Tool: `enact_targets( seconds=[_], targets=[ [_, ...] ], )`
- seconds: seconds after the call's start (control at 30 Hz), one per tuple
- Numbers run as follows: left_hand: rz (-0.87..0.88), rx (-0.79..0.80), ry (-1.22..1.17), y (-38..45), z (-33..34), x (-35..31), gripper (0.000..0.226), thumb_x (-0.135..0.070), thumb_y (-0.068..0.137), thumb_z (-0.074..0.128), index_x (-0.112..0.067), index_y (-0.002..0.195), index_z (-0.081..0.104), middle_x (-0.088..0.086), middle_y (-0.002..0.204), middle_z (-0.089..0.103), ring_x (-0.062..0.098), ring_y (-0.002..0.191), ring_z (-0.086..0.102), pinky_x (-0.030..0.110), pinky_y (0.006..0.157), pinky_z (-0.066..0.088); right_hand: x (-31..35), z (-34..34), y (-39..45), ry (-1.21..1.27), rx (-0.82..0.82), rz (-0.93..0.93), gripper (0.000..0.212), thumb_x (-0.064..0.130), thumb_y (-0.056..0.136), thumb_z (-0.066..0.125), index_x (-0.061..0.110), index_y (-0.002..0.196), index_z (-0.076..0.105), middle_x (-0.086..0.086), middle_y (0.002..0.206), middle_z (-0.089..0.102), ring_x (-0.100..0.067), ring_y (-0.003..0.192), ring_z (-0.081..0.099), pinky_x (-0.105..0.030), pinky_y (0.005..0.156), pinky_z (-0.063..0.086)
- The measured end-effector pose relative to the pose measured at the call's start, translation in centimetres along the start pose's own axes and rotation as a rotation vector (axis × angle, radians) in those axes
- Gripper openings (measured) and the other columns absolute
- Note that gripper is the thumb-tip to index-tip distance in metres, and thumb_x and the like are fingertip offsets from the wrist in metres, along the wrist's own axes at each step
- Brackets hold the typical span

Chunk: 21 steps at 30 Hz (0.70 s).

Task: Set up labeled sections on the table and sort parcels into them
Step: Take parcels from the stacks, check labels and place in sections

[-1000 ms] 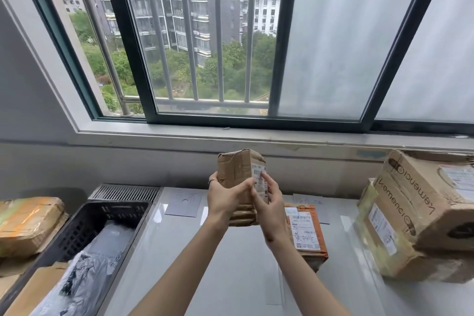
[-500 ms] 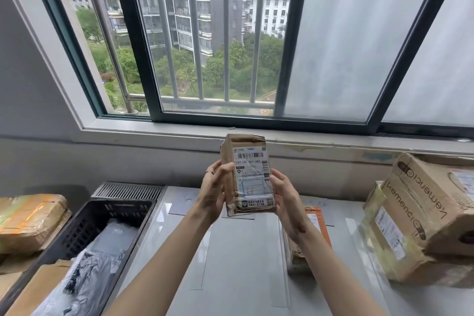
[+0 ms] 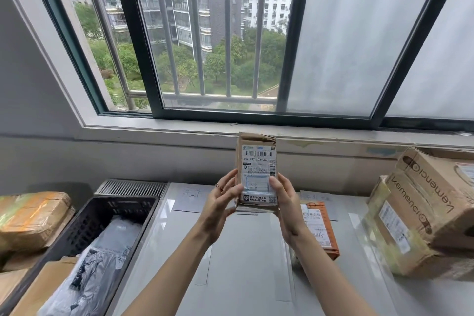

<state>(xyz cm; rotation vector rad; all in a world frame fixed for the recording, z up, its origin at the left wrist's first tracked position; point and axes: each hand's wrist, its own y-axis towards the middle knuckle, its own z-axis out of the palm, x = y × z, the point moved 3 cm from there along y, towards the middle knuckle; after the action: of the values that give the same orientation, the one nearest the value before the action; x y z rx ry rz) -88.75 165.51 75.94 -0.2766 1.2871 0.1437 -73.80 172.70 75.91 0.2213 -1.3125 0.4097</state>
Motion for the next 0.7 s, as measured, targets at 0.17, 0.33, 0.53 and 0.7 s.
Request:
enact_targets(
  seconds=[0.17,0.33,0.53,0.7],
  targets=[
    [-0.007,-0.024,-0.072,-0.5,0.2,1.0,0.07,-0.041,0.064,0.076,-0.031,0.131,0.057,0.0,0.126,0.068,0.019,0.117,0.063,0.04,0.087,0.051,-1.5,-0.1,-0.4,0.012,-0.027,0.037,0.054,0.047,0.076,0.068,0.028,0.124,0.054,-0.005,0.114,0.071,-0.023,0.101,0.071,-0.047,0.09,0.056],
    [-0.037,-0.102,-0.06,-1.3,1.0,2.3,0.06,-0.037,0.068,0.068,-0.029,0.127,0.06,0.002,0.115,0.072,0.02,0.104,0.069,0.031,0.076,0.056,-3.2,-0.6,-1.1,-0.023,-0.018,0.026,0.058,0.05,0.079,0.06,0.029,0.133,0.05,-0.001,0.117,0.069,-0.019,0.102,0.07,-0.043,0.084,0.059],
    [-0.119,-0.172,0.064,-2.3,2.1,6.1,0.04,-0.015,0.1,0.031,-0.027,0.134,0.049,0.002,0.12,0.067,0.016,0.105,0.068,0.028,0.079,0.058,-7.2,-1.6,-2.4,-0.062,-0.053,0.077,0.08,0.066,0.067,0.063,0.03,0.137,0.049,0.0,0.12,0.068,-0.019,0.103,0.07,-0.046,0.086,0.058],
    [-0.139,-0.188,0.058,-2.3,2.0,8.5,0.043,-0.02,0.103,0.029,-0.039,0.14,0.043,-0.003,0.129,0.064,0.015,0.113,0.064,0.035,0.089,0.057,-9.4,-1.6,-2.9,-0.089,-0.06,0.133,0.06,0.056,0.08,0.06,0.032,0.134,0.051,0.003,0.12,0.069,-0.015,0.105,0.069,-0.039,0.086,0.058]
  ],
)
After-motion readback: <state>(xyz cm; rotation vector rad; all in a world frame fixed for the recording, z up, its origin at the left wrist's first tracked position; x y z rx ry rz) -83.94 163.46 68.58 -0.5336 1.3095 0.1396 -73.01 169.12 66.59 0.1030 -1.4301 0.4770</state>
